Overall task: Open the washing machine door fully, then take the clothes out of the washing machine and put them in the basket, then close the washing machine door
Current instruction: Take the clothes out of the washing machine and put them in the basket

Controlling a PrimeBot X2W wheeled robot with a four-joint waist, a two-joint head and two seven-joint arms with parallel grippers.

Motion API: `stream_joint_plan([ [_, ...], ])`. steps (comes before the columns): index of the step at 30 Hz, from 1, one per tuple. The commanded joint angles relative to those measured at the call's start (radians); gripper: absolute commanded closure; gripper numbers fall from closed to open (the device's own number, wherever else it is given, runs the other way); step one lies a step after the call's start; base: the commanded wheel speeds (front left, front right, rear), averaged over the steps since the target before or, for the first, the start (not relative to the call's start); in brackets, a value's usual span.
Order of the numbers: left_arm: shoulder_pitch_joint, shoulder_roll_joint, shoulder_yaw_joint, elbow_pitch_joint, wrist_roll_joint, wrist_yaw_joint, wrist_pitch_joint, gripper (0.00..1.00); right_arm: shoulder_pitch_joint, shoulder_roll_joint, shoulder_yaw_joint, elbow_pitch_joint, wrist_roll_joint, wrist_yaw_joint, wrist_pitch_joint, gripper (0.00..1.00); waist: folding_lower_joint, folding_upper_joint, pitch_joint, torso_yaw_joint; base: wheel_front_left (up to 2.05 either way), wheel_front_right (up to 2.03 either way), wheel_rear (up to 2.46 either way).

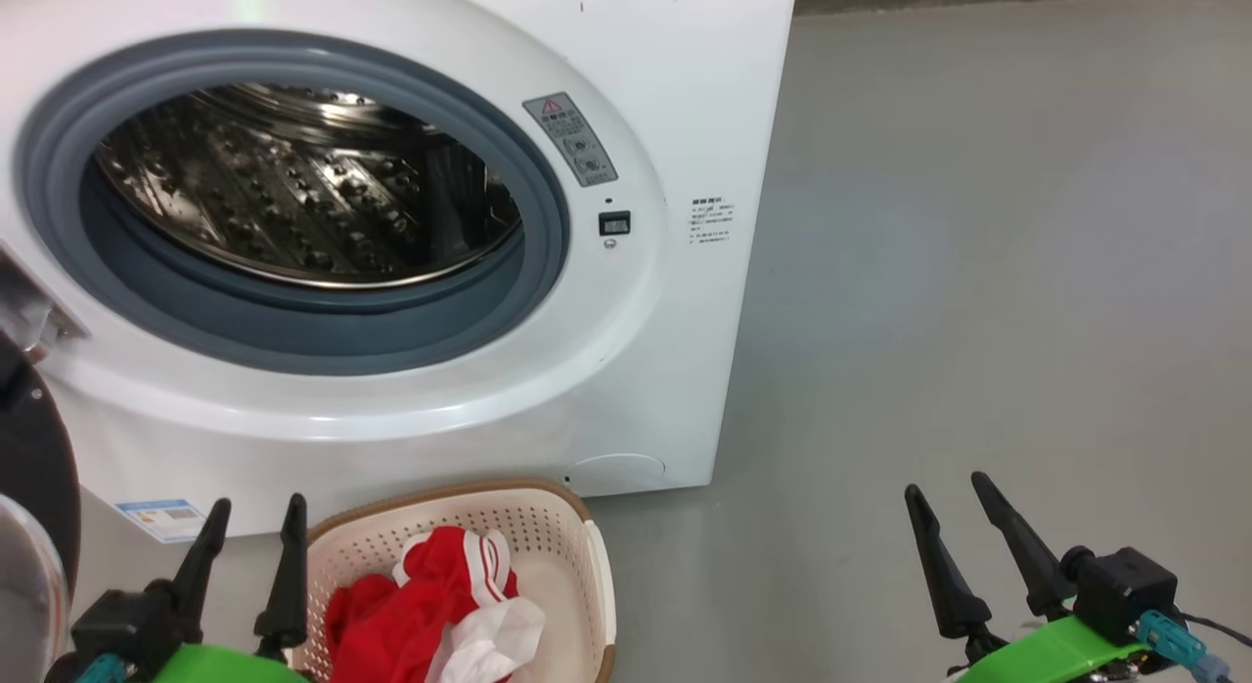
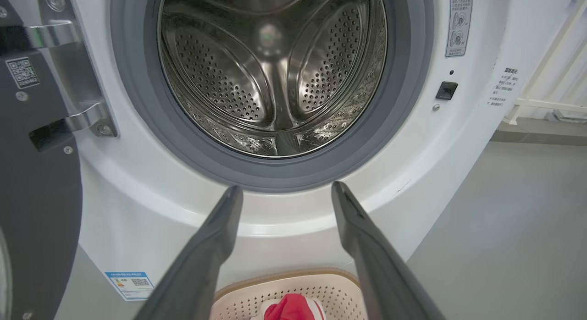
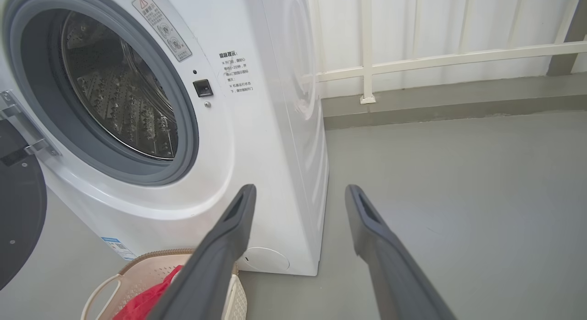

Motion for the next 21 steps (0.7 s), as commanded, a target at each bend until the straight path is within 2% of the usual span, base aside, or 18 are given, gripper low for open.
stream_joint_plan([
  [1, -0.002, 0.013, 0.047, -0.039, 0.012, -0.003, -0.012, 0.00, 0.004, -0.013, 0.020, -0.024, 0.008, 0.002, -0.005, 0.00, -0.0001, 0.0000, -0.018, 0.005, 0.00, 0.00, 0.00],
  [8, 0.091, -0.019, 0.096, -0.132, 0.046, -0.003, -0.012, 0.00, 0.042, -0.036, 0.012, -0.029, 0.017, 0.002, -0.005, 0.00, -0.0001, 0.0000, -0.056, 0.007, 0.00, 0.00, 0.00],
  [21, 0.225, -0.043, 0.167, -0.261, 0.073, -0.003, -0.012, 0.00, 0.096, -0.048, -0.019, -0.052, 0.022, 0.002, -0.005, 0.00, -0.0001, 0.0000, -0.085, 0.009, 0.00, 0.00, 0.00],
])
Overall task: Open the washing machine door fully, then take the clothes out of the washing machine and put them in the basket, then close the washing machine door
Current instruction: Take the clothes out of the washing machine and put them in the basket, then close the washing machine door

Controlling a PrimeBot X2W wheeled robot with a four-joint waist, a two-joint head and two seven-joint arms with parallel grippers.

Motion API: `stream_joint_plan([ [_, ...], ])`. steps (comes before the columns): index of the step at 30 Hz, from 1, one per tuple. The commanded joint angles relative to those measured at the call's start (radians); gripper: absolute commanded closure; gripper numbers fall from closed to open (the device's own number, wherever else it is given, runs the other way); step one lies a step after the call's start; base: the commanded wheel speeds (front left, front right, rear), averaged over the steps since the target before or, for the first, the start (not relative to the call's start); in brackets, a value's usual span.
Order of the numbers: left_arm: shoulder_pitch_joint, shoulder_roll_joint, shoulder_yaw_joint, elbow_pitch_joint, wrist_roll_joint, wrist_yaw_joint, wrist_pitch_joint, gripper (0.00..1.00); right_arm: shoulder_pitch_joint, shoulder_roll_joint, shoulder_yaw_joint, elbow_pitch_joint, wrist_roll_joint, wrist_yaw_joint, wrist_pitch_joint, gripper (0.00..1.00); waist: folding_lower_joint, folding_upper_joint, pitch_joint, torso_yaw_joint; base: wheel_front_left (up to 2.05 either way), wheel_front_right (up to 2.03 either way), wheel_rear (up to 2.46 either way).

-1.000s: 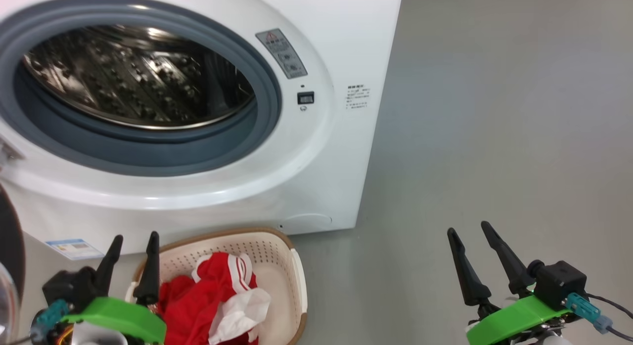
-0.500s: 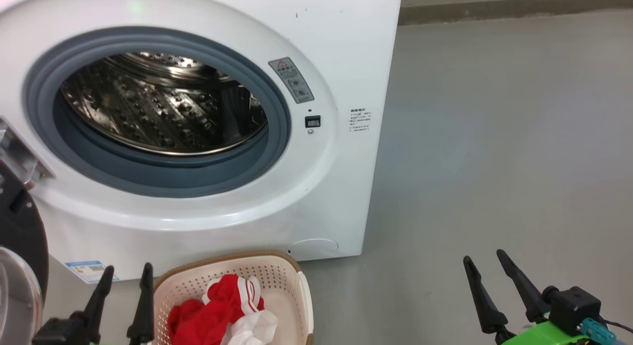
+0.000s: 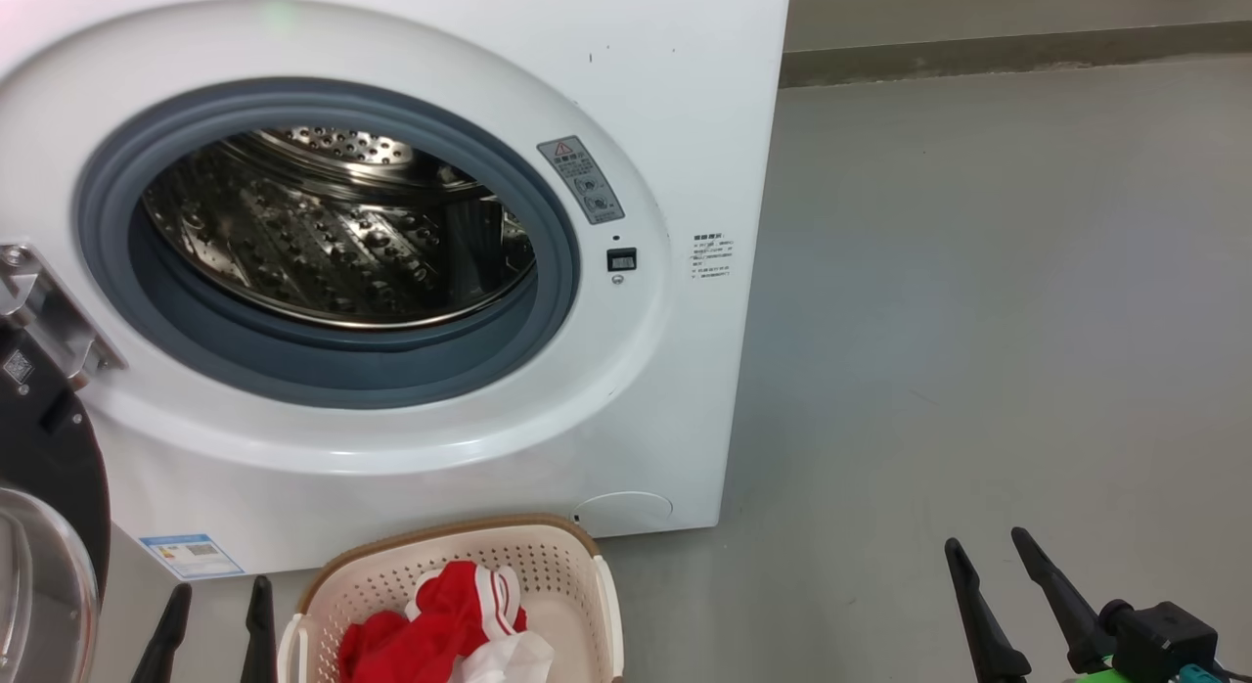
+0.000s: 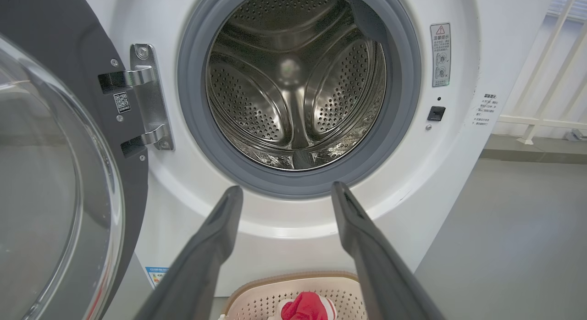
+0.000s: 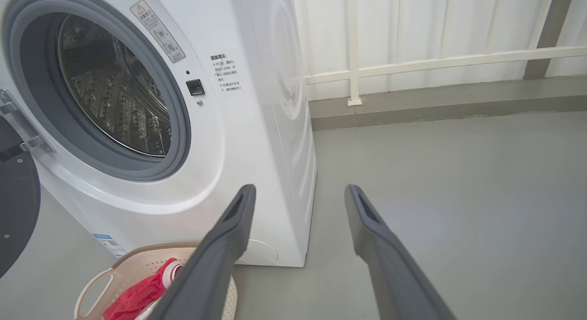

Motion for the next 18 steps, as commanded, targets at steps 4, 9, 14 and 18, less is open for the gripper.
stream_joint_plan([
  [4, -0.011, 0.001, 0.039, -0.041, 0.008, -0.003, -0.010, 0.00, -0.002, -0.015, 0.012, -0.032, 0.010, 0.002, -0.005, 0.00, 0.0000, 0.0000, 0.001, 0.002, 0.00, 0.00, 0.00],
  [9, -0.014, -0.005, 0.029, -0.042, -0.007, -0.003, -0.010, 0.00, -0.002, -0.014, 0.011, -0.031, 0.009, 0.002, -0.005, 0.00, 0.0000, 0.0000, 0.003, 0.002, 0.00, 0.00, 0.00],
  [14, -0.016, -0.002, 0.024, -0.044, -0.013, -0.003, -0.010, 0.00, -0.001, -0.013, 0.009, -0.034, 0.008, 0.002, -0.005, 0.00, 0.0000, 0.0000, 0.005, 0.005, 0.00, 0.00, 0.00],
  [18, -0.016, 0.001, 0.024, -0.047, -0.013, -0.003, -0.010, 0.00, 0.000, -0.012, 0.009, -0.034, 0.008, 0.002, -0.005, 0.00, 0.0000, 0.0000, 0.007, 0.007, 0.00, 0.00, 0.00],
])
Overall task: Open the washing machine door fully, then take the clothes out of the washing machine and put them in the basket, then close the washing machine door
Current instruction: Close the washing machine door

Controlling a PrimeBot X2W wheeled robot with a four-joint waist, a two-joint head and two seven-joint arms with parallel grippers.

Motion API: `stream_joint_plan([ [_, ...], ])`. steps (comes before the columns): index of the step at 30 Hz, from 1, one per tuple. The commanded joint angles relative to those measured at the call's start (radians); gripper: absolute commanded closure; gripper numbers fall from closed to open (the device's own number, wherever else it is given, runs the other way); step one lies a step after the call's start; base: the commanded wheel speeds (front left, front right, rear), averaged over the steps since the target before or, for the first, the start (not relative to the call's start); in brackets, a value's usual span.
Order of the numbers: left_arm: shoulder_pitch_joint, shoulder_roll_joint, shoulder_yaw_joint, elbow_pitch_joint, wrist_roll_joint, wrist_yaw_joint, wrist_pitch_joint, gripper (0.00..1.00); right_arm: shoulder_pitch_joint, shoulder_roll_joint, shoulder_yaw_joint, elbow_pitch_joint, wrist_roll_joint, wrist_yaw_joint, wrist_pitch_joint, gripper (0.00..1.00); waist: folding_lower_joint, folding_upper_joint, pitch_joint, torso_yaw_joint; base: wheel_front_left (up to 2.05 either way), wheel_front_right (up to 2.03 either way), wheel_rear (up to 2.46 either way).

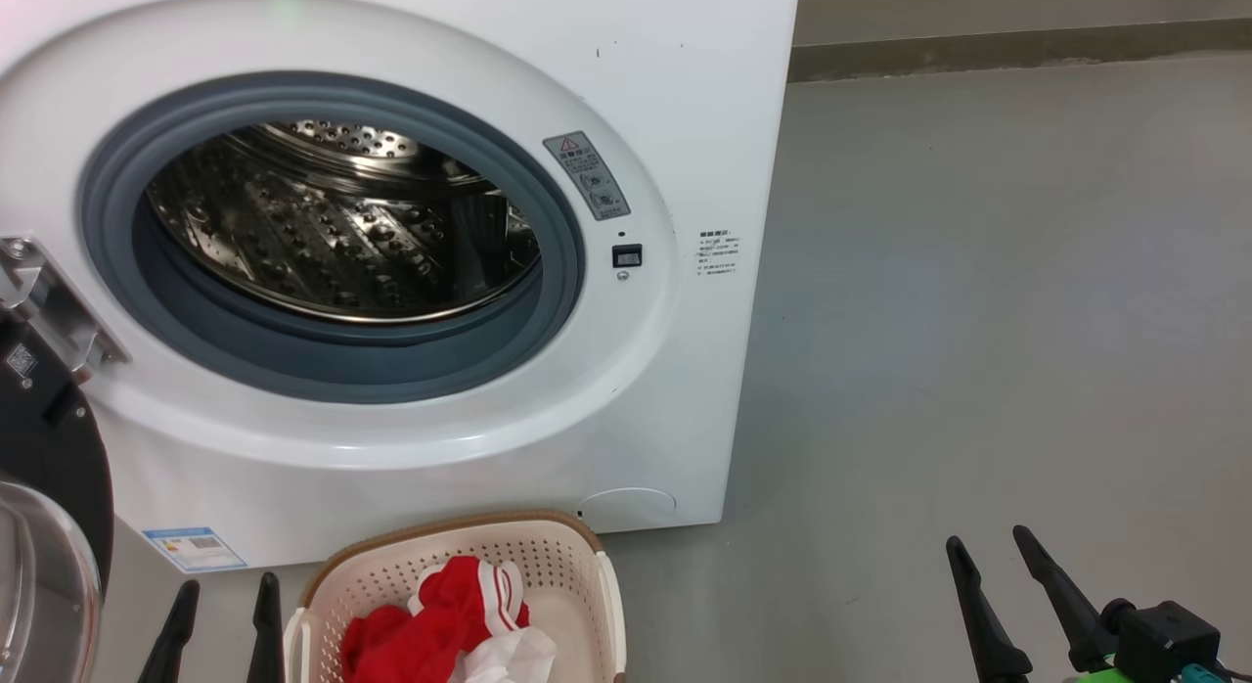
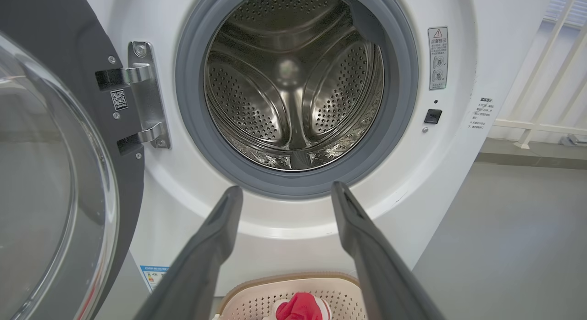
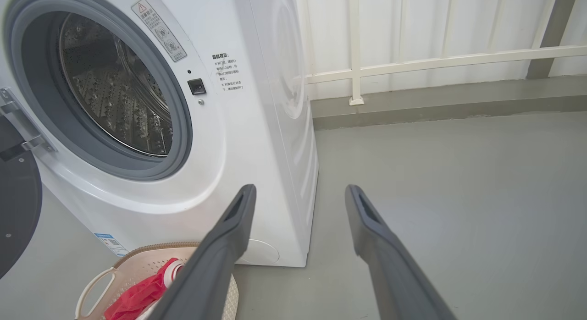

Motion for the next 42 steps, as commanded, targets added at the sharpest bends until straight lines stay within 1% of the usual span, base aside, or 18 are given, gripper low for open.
stream_joint_plan([
  [1, -0.024, 0.011, 0.031, -0.027, -0.005, -0.003, -0.010, 0.00, -0.005, -0.013, 0.014, -0.026, 0.007, 0.002, -0.005, 0.00, 0.0000, -0.0001, 0.000, 0.001, 0.00, 0.00, 0.00],
  [9, -0.024, 0.008, 0.035, -0.020, 0.011, -0.003, -0.010, 0.00, -0.007, -0.013, 0.018, -0.025, 0.007, 0.002, -0.005, 0.00, 0.0000, -0.0001, 0.003, 0.003, -0.47, 0.47, 0.00],
  [20, -0.026, 0.009, 0.034, -0.024, 0.015, -0.003, -0.010, 0.00, -0.012, -0.012, 0.020, -0.021, 0.007, 0.002, -0.005, 0.00, 0.0000, -0.0001, 0.006, 0.005, -1.38, 1.38, 0.00],
  [25, -0.026, 0.012, 0.031, -0.019, 0.014, -0.003, -0.010, 0.00, -0.012, -0.012, 0.021, -0.020, 0.008, 0.002, -0.005, 0.00, 0.0000, -0.0001, 0.006, 0.006, -0.87, 0.87, 0.00],
  [42, -0.030, 0.007, 0.032, -0.018, 0.017, -0.003, -0.010, 0.00, -0.011, -0.012, 0.022, -0.021, 0.007, 0.002, -0.005, 0.00, 0.0000, -0.0001, 0.006, 0.013, -0.06, 0.06, 0.00],
])
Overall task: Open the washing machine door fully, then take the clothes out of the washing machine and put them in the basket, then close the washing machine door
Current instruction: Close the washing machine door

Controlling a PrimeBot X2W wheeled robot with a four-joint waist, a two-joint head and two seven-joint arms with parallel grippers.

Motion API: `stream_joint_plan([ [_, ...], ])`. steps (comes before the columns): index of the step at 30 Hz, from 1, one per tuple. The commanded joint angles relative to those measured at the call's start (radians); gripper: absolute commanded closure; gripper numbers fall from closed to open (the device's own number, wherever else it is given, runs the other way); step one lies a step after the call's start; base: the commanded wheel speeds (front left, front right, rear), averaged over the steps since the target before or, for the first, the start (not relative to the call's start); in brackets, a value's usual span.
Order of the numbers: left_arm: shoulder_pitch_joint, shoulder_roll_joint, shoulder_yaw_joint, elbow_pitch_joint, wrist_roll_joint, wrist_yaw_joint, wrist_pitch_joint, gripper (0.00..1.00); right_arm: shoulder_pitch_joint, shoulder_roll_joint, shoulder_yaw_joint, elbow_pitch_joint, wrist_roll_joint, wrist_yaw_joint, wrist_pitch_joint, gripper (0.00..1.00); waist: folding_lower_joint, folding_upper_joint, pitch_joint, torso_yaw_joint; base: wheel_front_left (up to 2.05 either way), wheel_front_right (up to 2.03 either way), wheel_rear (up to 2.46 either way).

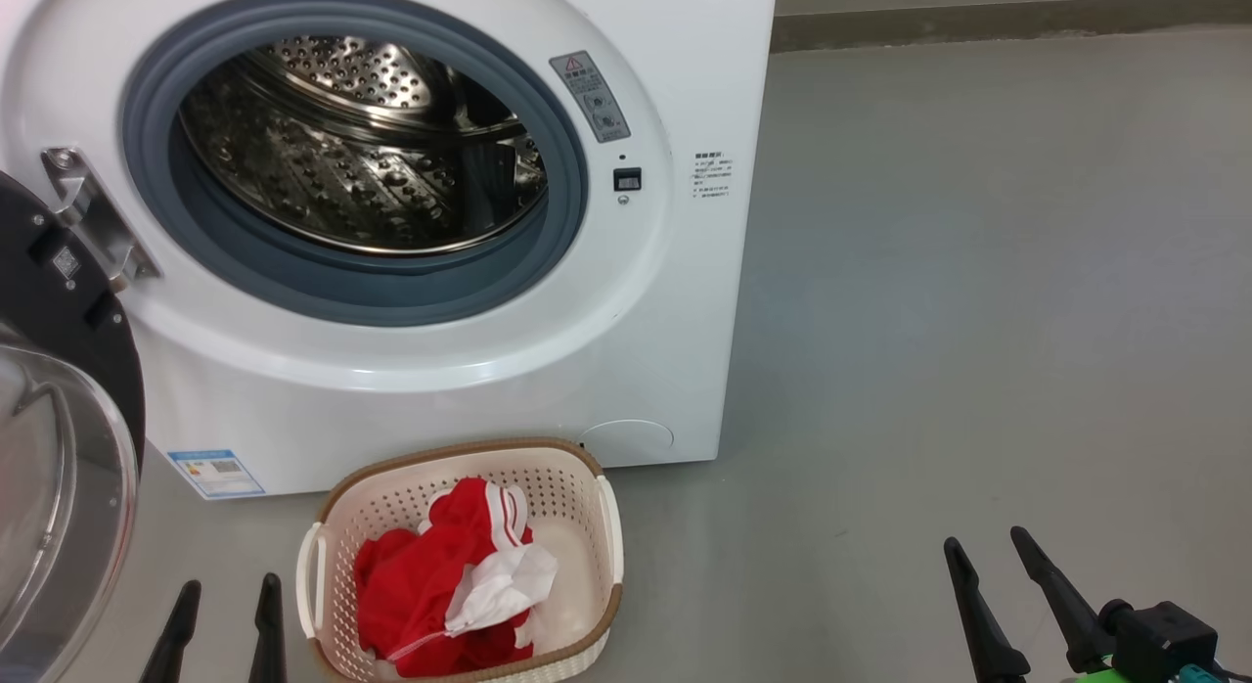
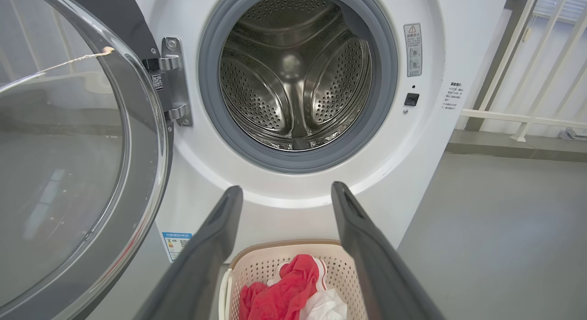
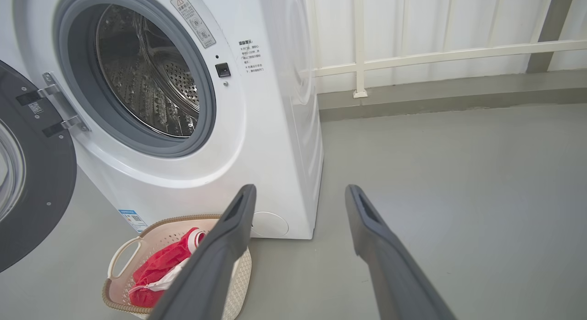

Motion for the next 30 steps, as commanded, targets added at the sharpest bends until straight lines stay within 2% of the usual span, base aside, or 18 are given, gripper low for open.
stream_joint_plan([
  [1, -0.029, 0.007, 0.032, -0.021, 0.007, -0.003, -0.010, 0.00, -0.011, -0.013, 0.019, -0.023, 0.007, 0.002, -0.005, 0.00, 0.0000, -0.0001, -0.001, 0.001, 0.00, 0.00, 0.00],
  [17, -0.030, 0.000, 0.028, -0.020, 0.004, -0.003, -0.010, 0.00, -0.011, -0.016, 0.022, -0.022, 0.006, 0.002, -0.005, 0.00, 0.0000, -0.0001, -0.004, 0.013, 0.00, 0.00, 0.00],
  [23, -0.034, -0.005, 0.029, -0.006, -0.002, -0.003, -0.010, 0.00, -0.012, -0.020, 0.032, -0.016, 0.009, 0.002, -0.005, 0.00, 0.0000, -0.0001, -0.011, 0.062, 0.00, 0.00, 0.00],
  [30, -0.020, -0.022, 0.046, 0.016, -0.007, -0.003, -0.010, 0.00, -0.025, -0.027, 0.065, 0.000, 0.017, 0.002, -0.005, 0.00, 0.0000, -0.0001, -0.028, 0.167, 0.00, 0.00, 0.00],
])
